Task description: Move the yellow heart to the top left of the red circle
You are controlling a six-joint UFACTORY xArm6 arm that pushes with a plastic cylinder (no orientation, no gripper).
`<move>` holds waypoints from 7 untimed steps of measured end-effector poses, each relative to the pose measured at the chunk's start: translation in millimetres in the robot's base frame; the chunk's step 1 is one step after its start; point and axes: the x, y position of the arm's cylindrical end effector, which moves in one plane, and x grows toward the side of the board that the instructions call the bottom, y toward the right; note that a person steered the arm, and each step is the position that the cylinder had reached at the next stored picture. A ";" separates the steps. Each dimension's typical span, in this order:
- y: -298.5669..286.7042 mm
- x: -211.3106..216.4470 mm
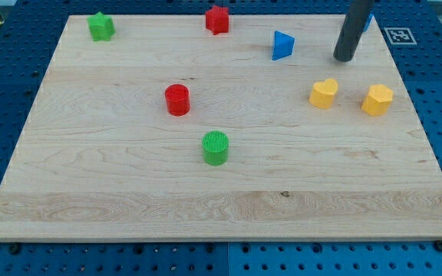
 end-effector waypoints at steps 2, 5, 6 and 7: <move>1.0 14.5; 7.2 76.1; -20.4 76.1; -38.0 79.8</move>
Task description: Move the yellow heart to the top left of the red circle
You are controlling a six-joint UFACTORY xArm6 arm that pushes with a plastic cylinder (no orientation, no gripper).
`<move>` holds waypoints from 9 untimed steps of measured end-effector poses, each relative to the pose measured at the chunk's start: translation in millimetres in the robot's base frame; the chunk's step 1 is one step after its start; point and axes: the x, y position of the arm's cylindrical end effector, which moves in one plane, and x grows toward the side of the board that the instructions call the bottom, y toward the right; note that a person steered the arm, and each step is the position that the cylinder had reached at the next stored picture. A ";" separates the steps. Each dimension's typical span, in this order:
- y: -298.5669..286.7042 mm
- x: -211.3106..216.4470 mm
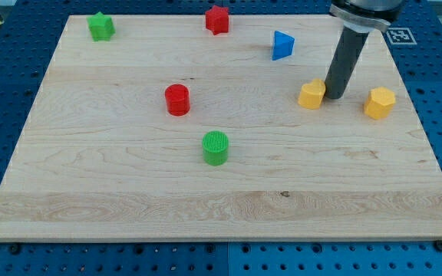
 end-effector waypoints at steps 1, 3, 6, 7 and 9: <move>0.0 13.4; -15.9 0.2; -66.7 -8.3; -84.2 -8.3; -146.4 -23.2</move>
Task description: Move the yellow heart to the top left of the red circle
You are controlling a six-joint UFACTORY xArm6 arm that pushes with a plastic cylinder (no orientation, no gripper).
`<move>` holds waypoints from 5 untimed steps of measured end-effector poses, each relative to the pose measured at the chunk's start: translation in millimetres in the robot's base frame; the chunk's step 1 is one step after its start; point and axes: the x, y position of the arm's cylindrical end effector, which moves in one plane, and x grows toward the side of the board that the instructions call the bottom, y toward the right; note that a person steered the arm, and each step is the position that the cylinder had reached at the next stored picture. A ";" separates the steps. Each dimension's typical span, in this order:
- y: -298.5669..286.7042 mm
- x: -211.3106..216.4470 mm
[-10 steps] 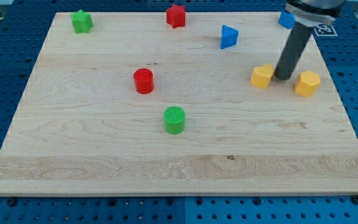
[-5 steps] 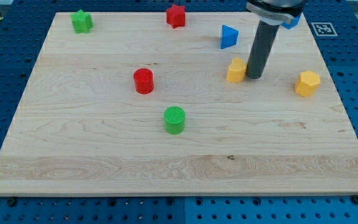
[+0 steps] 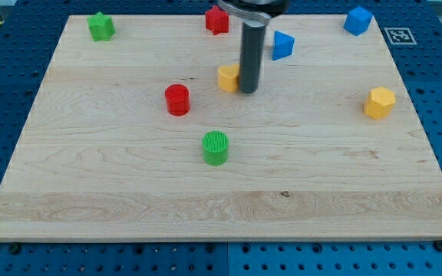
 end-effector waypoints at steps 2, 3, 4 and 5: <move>-34.1 -27.9; -38.9 -59.4; -72.8 -59.6; -86.5 -61.8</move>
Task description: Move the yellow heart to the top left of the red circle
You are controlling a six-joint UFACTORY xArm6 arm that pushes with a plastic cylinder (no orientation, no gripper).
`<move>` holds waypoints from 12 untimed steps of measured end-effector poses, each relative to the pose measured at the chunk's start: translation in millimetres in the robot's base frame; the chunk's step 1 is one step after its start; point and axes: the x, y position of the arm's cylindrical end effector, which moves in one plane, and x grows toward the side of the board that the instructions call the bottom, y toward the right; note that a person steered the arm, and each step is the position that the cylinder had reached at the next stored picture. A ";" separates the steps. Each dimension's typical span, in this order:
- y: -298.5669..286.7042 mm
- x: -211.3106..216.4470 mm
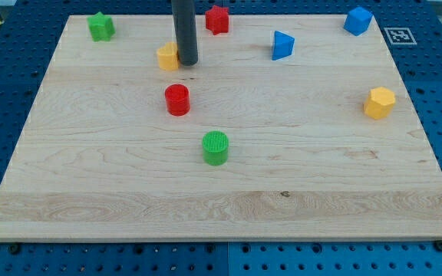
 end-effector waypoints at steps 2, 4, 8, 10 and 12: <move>-40.2 -40.2; -51.2 -32.8; -41.0 -21.8; -5.2 -21.1; -5.2 2.3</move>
